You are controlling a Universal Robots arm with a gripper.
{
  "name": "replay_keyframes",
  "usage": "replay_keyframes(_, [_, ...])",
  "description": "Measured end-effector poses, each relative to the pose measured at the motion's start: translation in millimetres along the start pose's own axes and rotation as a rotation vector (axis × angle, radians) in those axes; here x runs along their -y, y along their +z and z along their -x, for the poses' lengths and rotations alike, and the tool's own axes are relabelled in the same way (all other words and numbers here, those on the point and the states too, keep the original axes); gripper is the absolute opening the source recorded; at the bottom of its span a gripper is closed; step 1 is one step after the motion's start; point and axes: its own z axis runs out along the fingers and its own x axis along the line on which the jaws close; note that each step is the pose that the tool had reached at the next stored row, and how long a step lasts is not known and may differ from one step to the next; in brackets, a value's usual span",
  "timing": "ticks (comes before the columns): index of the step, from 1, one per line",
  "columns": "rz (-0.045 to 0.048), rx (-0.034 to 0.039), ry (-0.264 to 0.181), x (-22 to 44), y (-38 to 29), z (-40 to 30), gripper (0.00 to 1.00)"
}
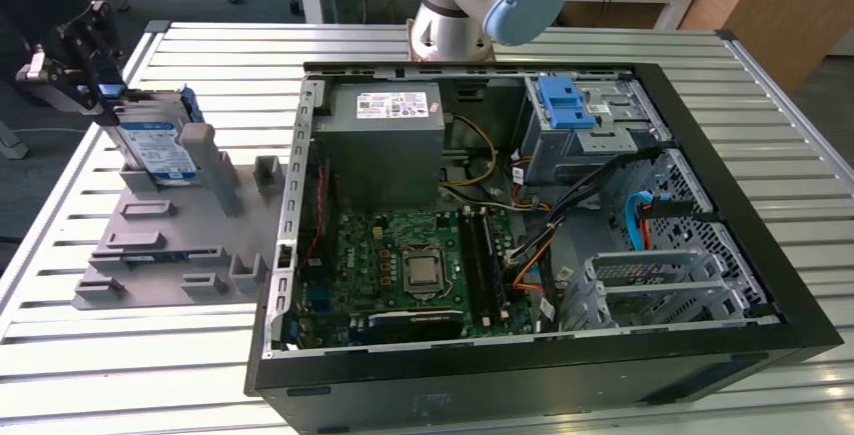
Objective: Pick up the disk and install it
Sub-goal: 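Pick up the disk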
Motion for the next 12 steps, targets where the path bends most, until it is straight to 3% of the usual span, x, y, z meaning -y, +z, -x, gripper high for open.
replay_keyframes(12, [0.0003, -0.0001, 0.000, -0.1, 7.5, -0.1, 0.48])
